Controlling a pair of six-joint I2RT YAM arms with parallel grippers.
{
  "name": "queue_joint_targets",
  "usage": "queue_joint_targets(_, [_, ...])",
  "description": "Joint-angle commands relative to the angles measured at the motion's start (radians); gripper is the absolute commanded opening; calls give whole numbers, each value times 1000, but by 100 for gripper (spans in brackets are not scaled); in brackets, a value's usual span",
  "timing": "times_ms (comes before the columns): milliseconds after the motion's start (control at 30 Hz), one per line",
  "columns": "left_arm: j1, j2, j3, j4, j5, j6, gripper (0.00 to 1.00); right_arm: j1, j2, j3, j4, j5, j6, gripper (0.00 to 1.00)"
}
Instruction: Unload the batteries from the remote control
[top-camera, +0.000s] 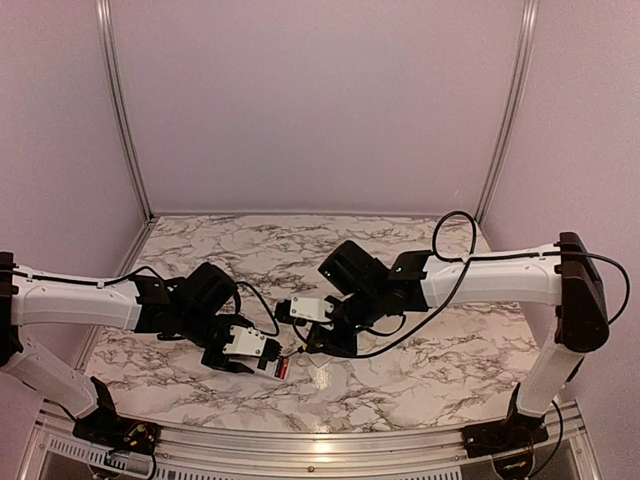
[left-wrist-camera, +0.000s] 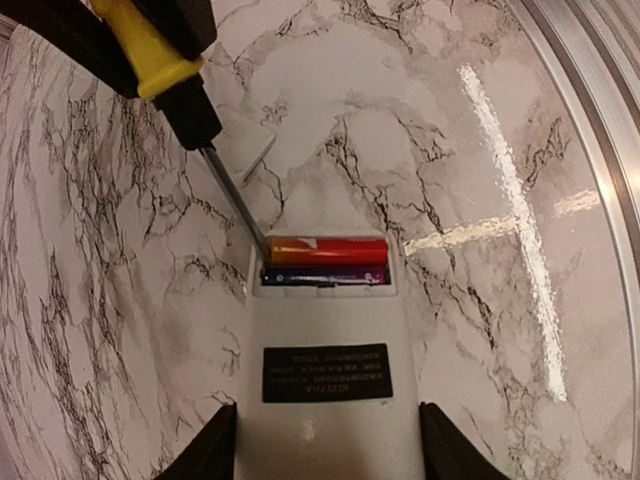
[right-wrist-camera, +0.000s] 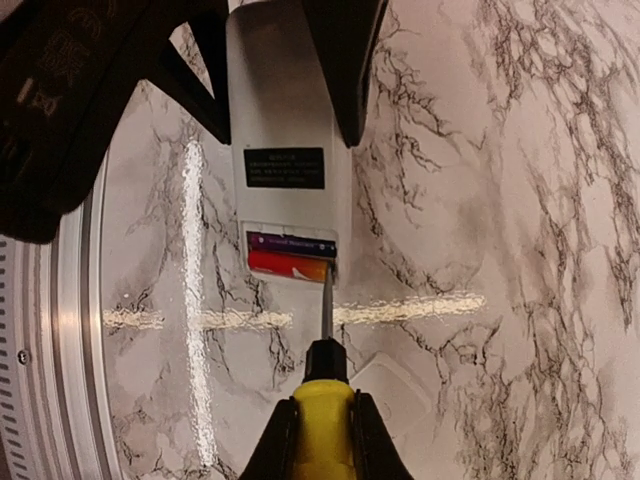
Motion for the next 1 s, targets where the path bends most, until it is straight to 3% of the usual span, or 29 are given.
queue_joint_targets(0, [53,1,104,325,-183,-13,0,47,40,0,-119,-265,-25,0])
queue_joint_targets(567, [88,26,106,328,-170,-5,0,41,56,16,-123,-243,-15,0])
queue_joint_targets(967, [103,-21,67,323,-157,-50,0,-7,-3,-4,-111,-146,27,0])
